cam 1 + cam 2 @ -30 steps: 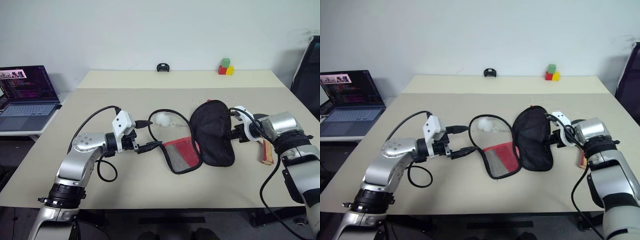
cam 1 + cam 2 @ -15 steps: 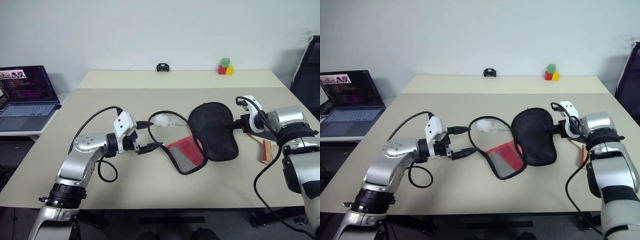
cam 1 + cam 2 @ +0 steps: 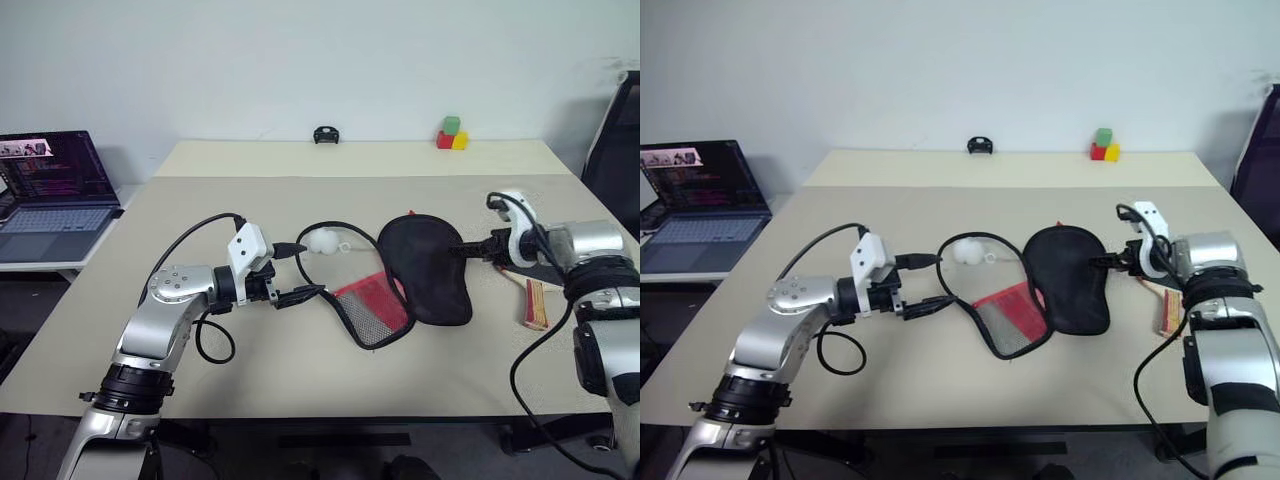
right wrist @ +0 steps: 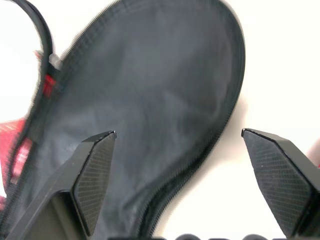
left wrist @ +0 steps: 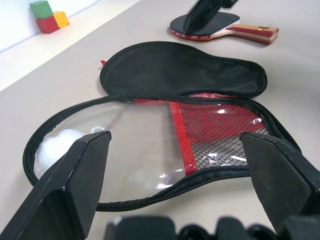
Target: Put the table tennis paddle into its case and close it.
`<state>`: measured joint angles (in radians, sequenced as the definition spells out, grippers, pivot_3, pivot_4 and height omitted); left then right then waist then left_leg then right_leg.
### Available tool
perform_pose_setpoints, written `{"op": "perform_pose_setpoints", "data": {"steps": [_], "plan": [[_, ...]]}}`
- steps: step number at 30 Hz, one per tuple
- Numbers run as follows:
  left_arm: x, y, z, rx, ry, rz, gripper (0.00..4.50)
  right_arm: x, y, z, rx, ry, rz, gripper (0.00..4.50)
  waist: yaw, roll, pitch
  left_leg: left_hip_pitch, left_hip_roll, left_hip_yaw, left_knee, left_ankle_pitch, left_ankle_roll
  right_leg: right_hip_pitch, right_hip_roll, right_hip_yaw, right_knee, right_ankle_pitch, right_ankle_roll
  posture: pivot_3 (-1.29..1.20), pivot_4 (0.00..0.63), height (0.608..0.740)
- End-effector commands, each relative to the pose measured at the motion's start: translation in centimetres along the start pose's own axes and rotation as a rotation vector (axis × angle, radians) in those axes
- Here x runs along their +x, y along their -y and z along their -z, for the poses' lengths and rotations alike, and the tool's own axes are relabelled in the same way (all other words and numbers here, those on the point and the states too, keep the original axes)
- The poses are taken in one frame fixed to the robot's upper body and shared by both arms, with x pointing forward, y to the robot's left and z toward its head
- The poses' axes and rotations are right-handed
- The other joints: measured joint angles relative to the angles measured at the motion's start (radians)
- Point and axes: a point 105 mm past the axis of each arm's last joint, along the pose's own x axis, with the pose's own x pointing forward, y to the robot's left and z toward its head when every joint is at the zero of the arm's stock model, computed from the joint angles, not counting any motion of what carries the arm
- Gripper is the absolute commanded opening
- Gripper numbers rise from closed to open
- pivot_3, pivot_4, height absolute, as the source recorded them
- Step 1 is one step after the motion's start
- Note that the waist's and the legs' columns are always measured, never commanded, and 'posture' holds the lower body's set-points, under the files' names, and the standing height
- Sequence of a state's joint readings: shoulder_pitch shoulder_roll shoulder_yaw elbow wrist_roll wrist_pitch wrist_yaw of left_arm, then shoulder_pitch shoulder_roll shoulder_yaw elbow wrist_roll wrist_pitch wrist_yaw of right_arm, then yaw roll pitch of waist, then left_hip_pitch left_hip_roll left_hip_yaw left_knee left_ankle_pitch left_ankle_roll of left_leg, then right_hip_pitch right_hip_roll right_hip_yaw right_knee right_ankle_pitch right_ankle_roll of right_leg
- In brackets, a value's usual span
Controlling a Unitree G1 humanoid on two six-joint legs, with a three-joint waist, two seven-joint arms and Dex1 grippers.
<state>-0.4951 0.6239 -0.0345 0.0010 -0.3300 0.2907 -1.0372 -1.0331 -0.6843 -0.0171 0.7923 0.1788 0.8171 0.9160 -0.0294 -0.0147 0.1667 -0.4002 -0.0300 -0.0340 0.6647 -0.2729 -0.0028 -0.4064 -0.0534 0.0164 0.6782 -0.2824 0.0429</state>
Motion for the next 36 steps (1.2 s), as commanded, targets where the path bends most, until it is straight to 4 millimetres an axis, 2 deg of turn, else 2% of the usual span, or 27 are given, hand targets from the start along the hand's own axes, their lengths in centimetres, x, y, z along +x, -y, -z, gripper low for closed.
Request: {"op": "perform_pose_setpoints", "data": {"steps": [1,7,9,13,16,19,26,36], "plan": [[-0.6,-0.6,-1.5,0.049,0.033,-0.013,4.50,-2.1,-1.2,-2.1,-0.015,0.139,-0.052,4.49,0.000,0.000,0.000,0.000,0.000,0.000,0.000,0.000,0.000,0.000,0.000,0.000,0.000,0.000,0.000,0.00,0.150,0.740],[-0.6,-0.8,-2.5,0.034,0.061,-0.003,4.50,-4.3,-1.8,0.2,-0.014,0.210,0.057,4.49,0.002,0.000,0.000,0.000,0.000,-0.001,0.001,0.000,0.000,0.001,0.000,0.001,0.000,0.000,0.000,0.00,0.150,0.740],[-0.5,-0.7,-2.7,0.029,0.069,0.006,4.50,-4.9,-0.8,0.9,-0.031,0.226,0.181,4.49,0.002,0.000,0.000,0.000,0.000,-0.001,0.001,0.000,0.000,0.001,0.000,0.001,0.001,0.000,0.000,0.00,0.150,0.740],[0.5,-0.5,-4.7,-0.001,0.147,0.047,4.50,-6.8,0.1,2.9,0.030,0.277,0.361,4.49,0.003,0.000,0.000,0.000,0.000,-0.002,0.001,0.000,0.000,0.001,0.000,0.001,0.002,0.000,0.000,0.00,0.150,0.740],[1.6,-0.1,-6.1,-0.003,0.199,0.093,4.50,-7.6,1.0,4.4,0.053,0.270,0.491,4.49,0.004,0.000,0.000,0.000,0.000,-0.002,0.002,0.000,0.000,0.001,0.000,0.001,0.002,0.000,0.000,0.00,0.150,0.740],[2.6,0.3,-6.6,0.012,0.213,0.136,4.50,-8.1,2.2,5.9,0.085,0.232,0.596,4.49,0.002,0.000,0.000,0.000,0.000,-0.001,0.002,0.000,0.000,0.001,0.000,0.001,0.002,0.000,0.000,0.00,0.150,0.740],[3.5,0.3,-6.6,0.025,0.217,0.161,4.50,-8.0,3.5,8.3,0.116,0.149,0.701,4.49,-0.002,0.000,0.000,0.002,0.000,0.000,0.002,0.000,0.000,0.001,0.001,0.001,0.003,0.000,0.000,0.00,0.150,0.740],[3.3,0.2,-6.0,0.036,0.208,0.141,4.50,-5.6,4.2,10.3,0.163,0.064,0.691,4.49,-0.003,0.000,0.000,0.002,0.000,0.002,0.002,0.000,0.000,0.002,0.001,0.001,0.003,0.000,0.000,0.00,0.150,0.740]]}}
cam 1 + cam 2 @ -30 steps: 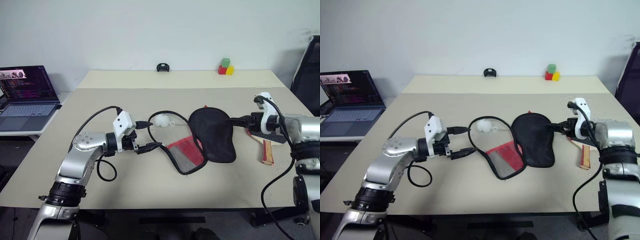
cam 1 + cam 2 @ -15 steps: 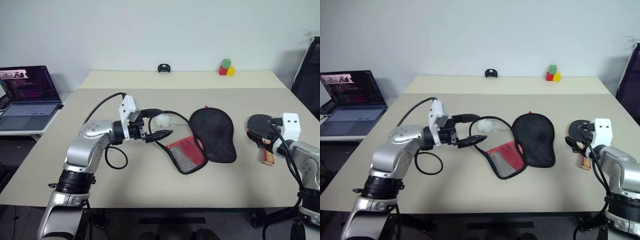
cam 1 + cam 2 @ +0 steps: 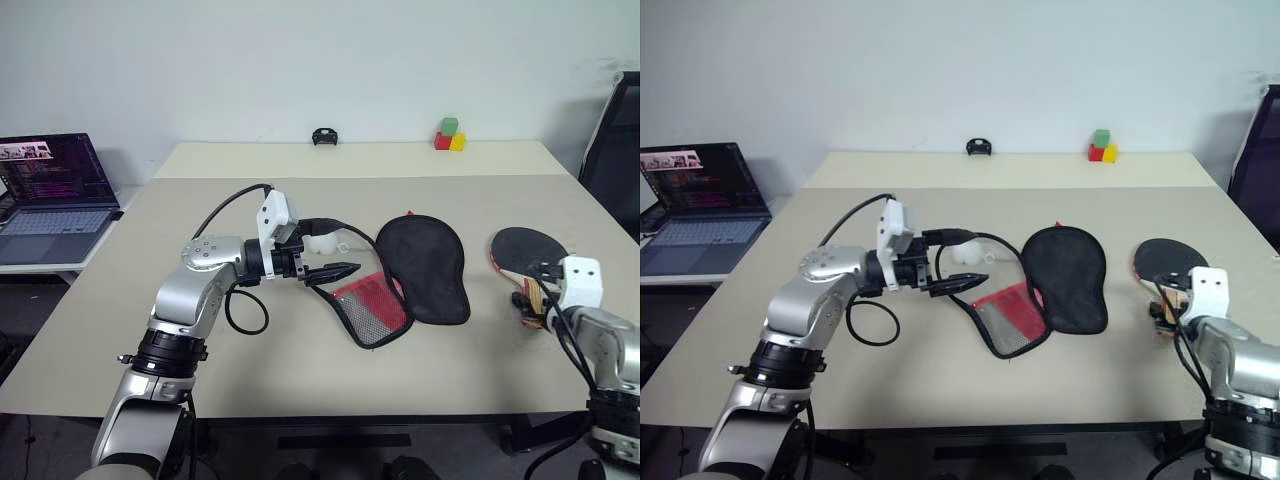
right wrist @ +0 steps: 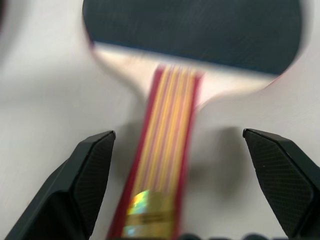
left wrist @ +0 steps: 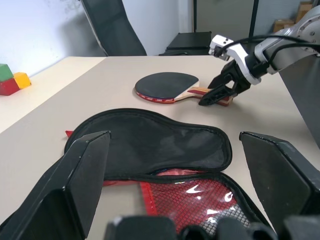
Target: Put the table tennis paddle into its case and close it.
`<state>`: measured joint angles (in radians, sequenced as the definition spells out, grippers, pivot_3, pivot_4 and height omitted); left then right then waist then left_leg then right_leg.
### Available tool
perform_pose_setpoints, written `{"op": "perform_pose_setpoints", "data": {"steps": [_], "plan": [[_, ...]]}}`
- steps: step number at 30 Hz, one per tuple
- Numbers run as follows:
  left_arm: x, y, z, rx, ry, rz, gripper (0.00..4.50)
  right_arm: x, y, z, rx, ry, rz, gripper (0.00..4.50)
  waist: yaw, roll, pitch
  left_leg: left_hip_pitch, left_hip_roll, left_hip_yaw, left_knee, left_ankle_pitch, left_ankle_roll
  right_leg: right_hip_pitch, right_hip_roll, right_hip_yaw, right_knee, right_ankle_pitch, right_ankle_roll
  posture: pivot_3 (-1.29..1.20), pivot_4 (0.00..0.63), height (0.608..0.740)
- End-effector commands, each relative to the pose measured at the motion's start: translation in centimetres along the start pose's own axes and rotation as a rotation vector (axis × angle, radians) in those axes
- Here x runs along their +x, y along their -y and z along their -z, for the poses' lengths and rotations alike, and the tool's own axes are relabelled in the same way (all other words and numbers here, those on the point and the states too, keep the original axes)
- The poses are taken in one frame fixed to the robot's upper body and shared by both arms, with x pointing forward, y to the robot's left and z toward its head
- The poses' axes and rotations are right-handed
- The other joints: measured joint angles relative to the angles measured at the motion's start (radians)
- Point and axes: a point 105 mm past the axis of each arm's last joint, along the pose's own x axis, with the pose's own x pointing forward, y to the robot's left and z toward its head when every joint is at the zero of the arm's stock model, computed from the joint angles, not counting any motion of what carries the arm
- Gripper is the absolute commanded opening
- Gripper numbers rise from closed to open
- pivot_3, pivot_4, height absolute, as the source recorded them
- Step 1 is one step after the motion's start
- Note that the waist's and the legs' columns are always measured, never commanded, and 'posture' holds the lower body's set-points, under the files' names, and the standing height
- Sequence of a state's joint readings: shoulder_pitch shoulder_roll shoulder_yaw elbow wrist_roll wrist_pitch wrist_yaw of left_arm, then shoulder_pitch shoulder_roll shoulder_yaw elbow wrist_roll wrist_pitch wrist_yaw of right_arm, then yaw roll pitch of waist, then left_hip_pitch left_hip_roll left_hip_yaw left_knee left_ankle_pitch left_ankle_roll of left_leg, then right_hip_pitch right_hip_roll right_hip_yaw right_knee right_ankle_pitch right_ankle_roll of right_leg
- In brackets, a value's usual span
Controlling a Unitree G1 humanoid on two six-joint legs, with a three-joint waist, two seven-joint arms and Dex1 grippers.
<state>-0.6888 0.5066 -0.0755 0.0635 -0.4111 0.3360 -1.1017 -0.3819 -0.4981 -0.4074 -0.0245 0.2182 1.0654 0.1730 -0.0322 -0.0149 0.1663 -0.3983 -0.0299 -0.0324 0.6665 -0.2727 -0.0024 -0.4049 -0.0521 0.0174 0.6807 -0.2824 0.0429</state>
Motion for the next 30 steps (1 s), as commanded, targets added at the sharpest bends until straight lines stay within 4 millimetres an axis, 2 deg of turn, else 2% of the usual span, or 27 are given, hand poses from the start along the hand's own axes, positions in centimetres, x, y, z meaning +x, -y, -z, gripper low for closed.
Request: {"op": "perform_pose_setpoints", "data": {"steps": [1,8,9,13,15,20,26,30], "plan": [[-0.3,-0.2,-1.0,0.050,0.019,-0.017,4.50,0.6,-0.1,-0.6,-0.013,0.016,0.000,4.49,0.000,0.000,0.000,0.000,0.000,0.000,0.000,0.000,0.000,0.000,0.000,0.000,0.000,0.000,0.000,0.00,0.150,0.740],[-0.6,-0.2,-0.7,0.054,0.009,-0.033,4.50,1.9,0.3,-0.4,-0.023,-0.009,0.010,4.49,-0.004,-0.005,-0.003,0.004,0.001,0.003,0.000,0.000,0.000,0.003,0.001,0.001,0.000,0.001,-0.001,0.00,0.150,0.740],[-0.7,-0.2,-0.7,0.055,0.007,-0.035,4.50,2.0,0.5,-0.2,-0.018,-0.018,0.014,4.31,-0.004,-0.005,-0.003,0.006,0.001,0.004,0.000,0.000,0.001,0.005,0.001,0.002,0.000,0.002,0.000,0.00,0.150,0.740],[-0.7,-0.2,-0.7,0.057,0.006,-0.038,4.50,2.2,0.8,0.1,-0.012,-0.031,0.026,3.36,0.000,-0.007,-0.003,0.020,0.001,0.003,0.000,0.000,0.001,0.019,0.001,0.001,-0.003,0.002,0.000,0.00,0.150,0.740],[-0.8,-0.3,-0.6,0.059,0.002,-0.043,4.50,2.3,0.8,0.5,0.006,-0.047,0.023,2.65,0.001,-0.007,-0.003,0.020,0.001,0.003,0.000,0.000,0.001,0.019,0.001,0.001,-0.003,0.002,0.000,0.00,0.150,0.740],[-1.1,-0.5,-0.4,0.064,-0.010,-0.057,4.50,2.4,0.5,0.8,0.016,-0.051,0.026,1.18,0.002,-0.008,-0.004,0.019,0.001,0.002,0.000,0.000,0.001,0.019,0.001,0.001,-0.003,0.002,0.000,0.00,0.150,0.740],[-2.4,-1.2,0.0,0.061,-0.038,-0.108,4.50,1.8,0.7,-0.3,0.053,-0.003,0.040,1.09,0.003,-0.008,-0.004,0.019,0.001,0.001,-0.001,0.000,0.001,0.019,0.001,0.001,-0.003,0.002,0.000,0.00,0.150,0.740],[-3.9,-1.7,0.5,0.051,-0.063,-0.158,4.50,0.6,0.4,-2.1,0.071,0.054,0.022,1.09,0.003,-0.006,-0.003,0.016,0.001,-0.001,-0.002,0.000,0.001,0.017,0.001,0.001,-0.003,0.002,0.000,0.00,0.150,0.740]]}}
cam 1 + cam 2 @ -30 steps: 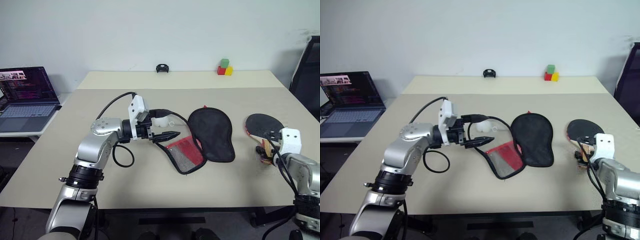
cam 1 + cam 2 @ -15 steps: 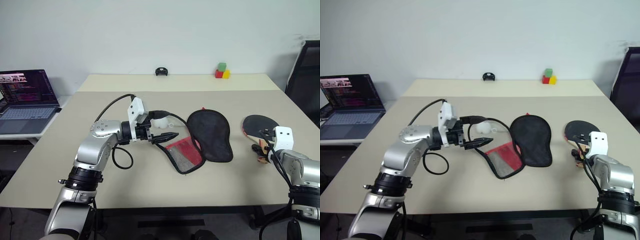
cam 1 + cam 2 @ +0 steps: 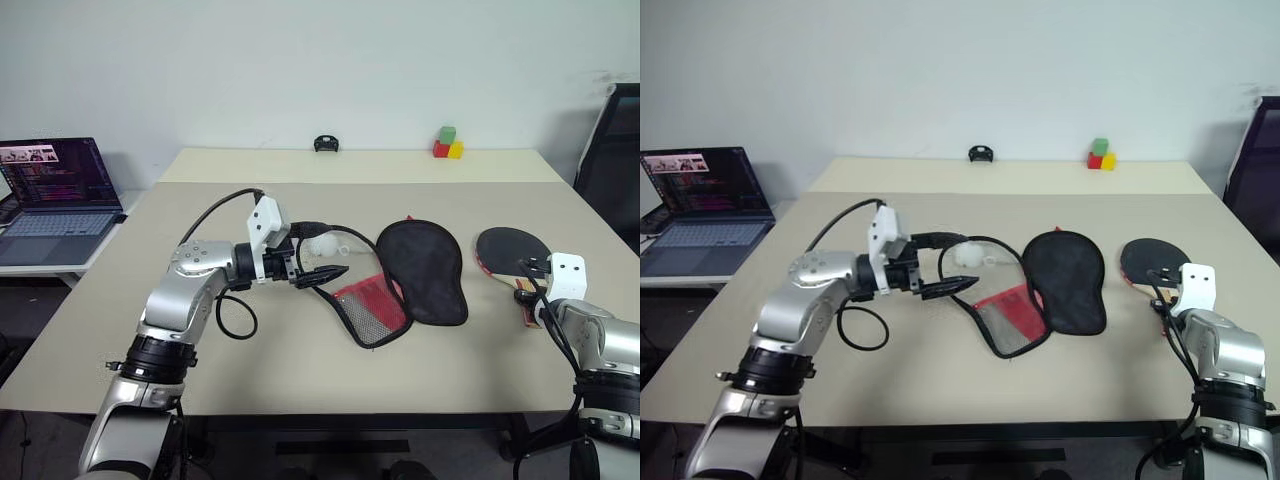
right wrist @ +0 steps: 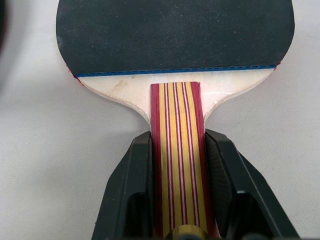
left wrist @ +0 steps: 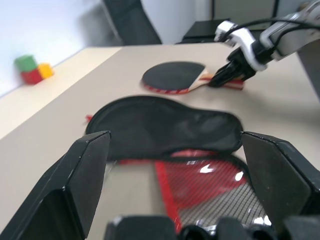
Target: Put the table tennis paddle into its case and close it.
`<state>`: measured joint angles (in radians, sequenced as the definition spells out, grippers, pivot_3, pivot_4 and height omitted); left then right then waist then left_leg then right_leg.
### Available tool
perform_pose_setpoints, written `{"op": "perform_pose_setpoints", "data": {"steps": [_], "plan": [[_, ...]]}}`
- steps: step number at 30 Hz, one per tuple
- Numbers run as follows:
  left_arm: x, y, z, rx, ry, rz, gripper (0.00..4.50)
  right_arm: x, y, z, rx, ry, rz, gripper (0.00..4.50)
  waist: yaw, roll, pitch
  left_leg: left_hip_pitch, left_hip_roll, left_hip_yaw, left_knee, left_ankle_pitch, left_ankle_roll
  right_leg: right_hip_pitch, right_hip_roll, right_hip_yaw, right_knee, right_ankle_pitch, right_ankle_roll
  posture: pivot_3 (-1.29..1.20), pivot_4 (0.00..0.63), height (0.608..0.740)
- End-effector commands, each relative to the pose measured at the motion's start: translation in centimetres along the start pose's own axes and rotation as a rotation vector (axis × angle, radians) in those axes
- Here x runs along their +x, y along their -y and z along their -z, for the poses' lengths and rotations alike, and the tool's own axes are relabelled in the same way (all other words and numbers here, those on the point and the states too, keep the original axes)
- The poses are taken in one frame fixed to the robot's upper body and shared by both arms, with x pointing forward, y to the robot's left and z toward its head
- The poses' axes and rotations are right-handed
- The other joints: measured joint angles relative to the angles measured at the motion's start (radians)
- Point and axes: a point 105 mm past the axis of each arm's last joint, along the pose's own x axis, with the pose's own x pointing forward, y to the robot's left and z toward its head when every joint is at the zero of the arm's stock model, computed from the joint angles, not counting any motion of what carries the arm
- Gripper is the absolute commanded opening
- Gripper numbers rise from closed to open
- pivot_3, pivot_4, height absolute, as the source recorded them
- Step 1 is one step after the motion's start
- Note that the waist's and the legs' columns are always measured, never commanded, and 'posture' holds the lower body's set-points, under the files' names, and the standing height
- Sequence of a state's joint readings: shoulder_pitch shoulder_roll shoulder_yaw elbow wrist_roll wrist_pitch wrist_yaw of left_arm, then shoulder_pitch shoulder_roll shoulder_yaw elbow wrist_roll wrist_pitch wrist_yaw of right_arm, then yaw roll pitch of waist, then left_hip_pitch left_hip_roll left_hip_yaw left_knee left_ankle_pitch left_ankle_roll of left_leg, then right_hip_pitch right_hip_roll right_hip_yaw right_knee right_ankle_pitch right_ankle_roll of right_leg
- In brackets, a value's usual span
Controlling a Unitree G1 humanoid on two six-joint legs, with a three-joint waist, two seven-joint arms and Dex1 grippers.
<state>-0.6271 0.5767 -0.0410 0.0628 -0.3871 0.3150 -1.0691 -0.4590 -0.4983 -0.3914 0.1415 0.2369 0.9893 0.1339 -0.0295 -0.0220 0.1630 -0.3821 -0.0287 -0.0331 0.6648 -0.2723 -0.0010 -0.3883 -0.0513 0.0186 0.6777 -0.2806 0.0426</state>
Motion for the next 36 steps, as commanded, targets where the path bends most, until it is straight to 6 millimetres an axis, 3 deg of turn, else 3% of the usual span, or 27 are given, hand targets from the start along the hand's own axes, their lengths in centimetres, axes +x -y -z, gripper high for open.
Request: {"op": "perform_pose_setpoints", "data": {"steps": [1,10,15,24,29,32,36], "plan": [[-1.5,-1.0,-0.8,0.039,0.011,-0.064,4.50,-1.6,0.3,-2.3,0.031,0.079,0.004,1.09,0.000,0.002,0.001,-0.001,0.000,-0.001,-0.001,0.000,0.000,-0.001,0.000,0.000,-0.001,0.000,0.000,0.00,0.150,0.740],[-1.6,-1.0,-0.6,0.030,0.015,-0.096,4.50,-4.2,-1.0,-5.7,0.039,0.184,-0.063,1.09,0.001,0.005,0.003,-0.004,0.000,-0.003,-0.002,0.000,0.000,-0.002,0.000,-0.001,-0.004,0.000,0.000,0.00,0.150,0.740],[-1.5,-1.0,-0.4,0.025,0.016,-0.096,4.50,-5.5,-5.2,-7.0,0.031,0.224,-0.179,1.09,-0.005,0.006,0.004,-0.004,0.000,-0.003,-0.002,0.000,0.000,-0.002,0.000,-0.001,-0.004,0.000,0.000,0.00,0.150,0.740],[-1.3,-0.9,-0.5,0.026,0.021,-0.093,4.50,-6.5,-12.7,-5.5,0.051,0.161,-0.362,1.09,0.000,0.007,0.004,-0.006,0.000,-0.005,-0.003,0.000,0.000,-0.003,0.000,-0.003,-0.004,-0.001,-0.001,0.00,0.150,0.740],[-1.4,-0.7,-0.4,0.025,0.016,-0.096,4.50,-5.9,-14.5,-3.8,0.065,0.102,-0.388,1.09,0.000,0.007,0.004,-0.011,0.000,-0.006,-0.002,0.000,0.000,-0.009,0.000,-0.003,-0.003,0.000,-0.001,0.00,0.150,0.740],[-1.5,-0.6,-0.4,0.023,0.013,-0.100,4.50,-5.7,-14.8,-3.4,0.063,0.089,-0.392,1.09,0.000,0.007,0.004,-0.019,-0.001,-0.005,-0.001,0.001,-0.002,-0.018,0.000,-0.002,0.001,0.000,-0.001,0.00,0.150,0.740],[-1.5,-0.6,-0.4,0.022,0.013,-0.103,4.50,-5.1,-15.1,-2.7,0.049,0.071,-0.388,1.09,-0.001,0.007,0.004,-0.019,-0.001,-0.005,-0.002,0.001,-0.002,-0.019,0.000,-0.002,0.001,0.000,-0.001,0.00,0.150,0.740]]}}
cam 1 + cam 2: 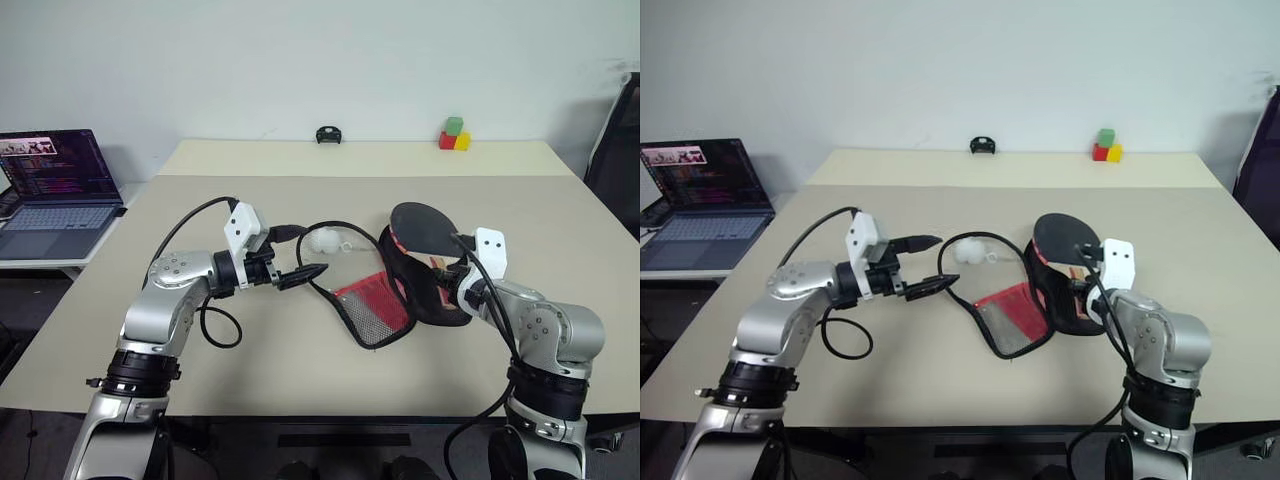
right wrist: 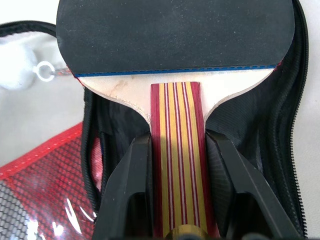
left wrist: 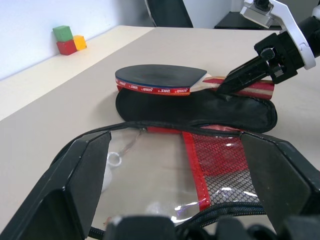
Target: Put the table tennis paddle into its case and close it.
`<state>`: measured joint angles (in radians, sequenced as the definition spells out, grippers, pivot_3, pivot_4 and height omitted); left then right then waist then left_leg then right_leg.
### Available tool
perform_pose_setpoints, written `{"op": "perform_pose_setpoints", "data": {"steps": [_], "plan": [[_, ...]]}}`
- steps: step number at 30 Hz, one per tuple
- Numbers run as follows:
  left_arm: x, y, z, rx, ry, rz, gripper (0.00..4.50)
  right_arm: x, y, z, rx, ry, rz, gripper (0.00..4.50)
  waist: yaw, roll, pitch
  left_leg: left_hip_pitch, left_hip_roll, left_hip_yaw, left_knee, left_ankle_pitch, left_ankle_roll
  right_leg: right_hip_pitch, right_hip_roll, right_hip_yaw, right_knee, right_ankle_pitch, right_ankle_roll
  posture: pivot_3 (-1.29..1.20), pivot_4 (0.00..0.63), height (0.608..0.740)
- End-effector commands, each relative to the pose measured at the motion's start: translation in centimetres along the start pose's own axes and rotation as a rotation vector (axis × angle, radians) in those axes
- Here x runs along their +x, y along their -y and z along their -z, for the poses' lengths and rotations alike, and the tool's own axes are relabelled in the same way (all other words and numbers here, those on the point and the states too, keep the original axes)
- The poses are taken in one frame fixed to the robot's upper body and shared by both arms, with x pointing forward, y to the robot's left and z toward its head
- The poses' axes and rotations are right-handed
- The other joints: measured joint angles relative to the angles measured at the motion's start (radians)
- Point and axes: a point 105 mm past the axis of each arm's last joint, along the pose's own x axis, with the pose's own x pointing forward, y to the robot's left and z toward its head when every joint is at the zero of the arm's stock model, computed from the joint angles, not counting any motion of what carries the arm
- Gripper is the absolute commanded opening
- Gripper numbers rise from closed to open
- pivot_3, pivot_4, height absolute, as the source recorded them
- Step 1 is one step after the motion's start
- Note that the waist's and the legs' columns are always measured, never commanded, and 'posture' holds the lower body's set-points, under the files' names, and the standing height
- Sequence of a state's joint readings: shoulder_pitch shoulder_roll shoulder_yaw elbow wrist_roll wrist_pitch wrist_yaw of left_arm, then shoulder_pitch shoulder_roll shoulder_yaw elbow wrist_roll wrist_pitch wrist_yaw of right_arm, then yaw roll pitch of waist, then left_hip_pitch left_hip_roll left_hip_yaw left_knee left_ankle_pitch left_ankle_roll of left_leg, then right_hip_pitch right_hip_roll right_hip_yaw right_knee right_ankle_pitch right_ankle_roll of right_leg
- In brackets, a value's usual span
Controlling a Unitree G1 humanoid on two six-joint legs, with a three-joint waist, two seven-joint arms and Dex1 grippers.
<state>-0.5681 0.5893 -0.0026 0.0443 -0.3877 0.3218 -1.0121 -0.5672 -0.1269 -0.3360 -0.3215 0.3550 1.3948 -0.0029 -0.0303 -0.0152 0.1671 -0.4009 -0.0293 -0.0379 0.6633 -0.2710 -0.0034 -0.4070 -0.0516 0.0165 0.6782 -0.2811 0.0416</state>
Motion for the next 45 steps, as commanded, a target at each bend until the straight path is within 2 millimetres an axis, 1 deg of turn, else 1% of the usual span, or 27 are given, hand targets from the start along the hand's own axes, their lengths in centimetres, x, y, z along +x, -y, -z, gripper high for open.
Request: {"op": "perform_pose_setpoints", "data": {"steps": [1,13,15,16,19,23,24,30,36,39,41,45], "plan": [[-0.2,0.0,-1.5,0.050,0.032,-0.011,4.50,0.1,-0.2,-0.7,-0.022,0.051,-0.003,1.09,-0.001,0.000,0.000,0.000,0.000,0.000,0.000,0.000,0.000,0.000,0.000,0.000,0.000,0.000,0.000,0.00,0.150,0.740],[-0.1,0.1,-1.5,0.050,0.034,-0.006,4.50,1.4,0.3,0.8,-0.050,0.021,0.023,1.09,-0.001,0.000,0.000,0.000,0.000,0.000,0.000,0.000,0.000,0.000,0.000,0.000,0.000,0.000,0.000,0.00,0.150,0.740],[-0.1,0.1,-1.4,0.050,0.033,-0.006,4.50,1.4,0.2,0.9,-0.048,0.023,0.019,1.79,-0.001,0.000,0.000,0.000,0.000,0.000,0.000,0.000,0.000,0.000,0.000,0.000,0.000,0.000,0.000,0.00,0.150,0.740],[-0.2,0.2,-1.4,0.049,0.032,-0.006,4.50,1.4,0.1,0.9,-0.047,0.024,0.016,1.95,-0.001,0.000,0.000,0.000,0.000,0.000,0.000,0.000,0.000,0.000,0.000,0.000,0.000,0.000,0.000,0.00,0.150,0.740],[-0.2,0.2,-1.3,0.049,0.030,-0.008,4.50,1.2,-0.1,0.6,-0.066,0.037,0.012,2.91,-0.001,0.000,0.000,0.000,0.000,0.000,0.000,0.000,0.000,0.000,0.000,0.000,0.000,0.000,0.000,0.00,0.150,0.740],[-0.3,0.2,-1.2,0.047,0.028,-0.013,4.50,0.6,0.0,-0.1,-0.097,0.062,0.010,4.32,-0.001,0.000,0.000,0.001,0.000,0.000,0.000,0.000,0.000,0.000,0.000,0.000,0.001,0.000,0.000,0.00,0.150,0.740],[-0.4,0.2,-1.2,0.046,0.026,-0.016,4.50,0.3,-0.1,-0.3,-0.109,0.069,-0.004,4.49,-0.001,0.000,0.000,0.001,0.000,0.000,0.000,0.000,0.000,0.000,0.000,0.000,0.001,0.000,0.000,0.00,0.150,0.740],[-1.0,-0.5,-0.7,0.037,0.016,-0.060,4.50,-2.7,-1.2,-0.8,-0.176,0.083,-0.142,4.49,-0.001,0.000,0.000,0.000,0.000,0.000,0.000,0.000,0.000,0.001,0.000,0.000,0.000,0.000,0.000,0.00,0.150,0.740],[-1.2,-1.1,-0.2,0.023,0.017,-0.124,4.50,-5.1,-2.4,-2.8,-0.298,0.147,-0.331,4.49,-0.001,0.000,0.000,0.001,0.000,0.000,0.001,0.000,0.000,0.001,0.000,-0.001,0.000,0.000,0.000,0.00,0.150,0.740],[-1.5,-1.9,0.5,0.015,0.001,-0.182,4.50,-6.2,-3.0,-4.0,-0.355,0.186,-0.425,4.49,-0.002,0.000,0.000,0.001,0.000,0.000,0.001,0.000,0.000,0.002,0.000,-0.001,0.000,0.000,0.000,0.00,0.150,0.740],[-2.0,-2.4,1.5,0.011,-0.032,-0.220,4.50,-6.8,-2.8,-4.8,-0.400,0.197,-0.464,4.49,-0.002,0.000,0.000,0.001,0.000,0.000,0.001,0.000,0.000,0.002,0.001,-0.001,0.000,0.000,0.000,0.00,0.150,0.740],[-2.7,-3.0,2.8,0.007,-0.075,-0.263,4.50,-7.7,-3.2,-5.7,-0.492,0.218,-0.554,4.49,0.000,-0.001,0.000,0.001,0.000,0.000,0.001,0.000,0.000,0.002,0.000,-0.001,0.000,0.000,0.000,0.00,0.150,0.740]]}}
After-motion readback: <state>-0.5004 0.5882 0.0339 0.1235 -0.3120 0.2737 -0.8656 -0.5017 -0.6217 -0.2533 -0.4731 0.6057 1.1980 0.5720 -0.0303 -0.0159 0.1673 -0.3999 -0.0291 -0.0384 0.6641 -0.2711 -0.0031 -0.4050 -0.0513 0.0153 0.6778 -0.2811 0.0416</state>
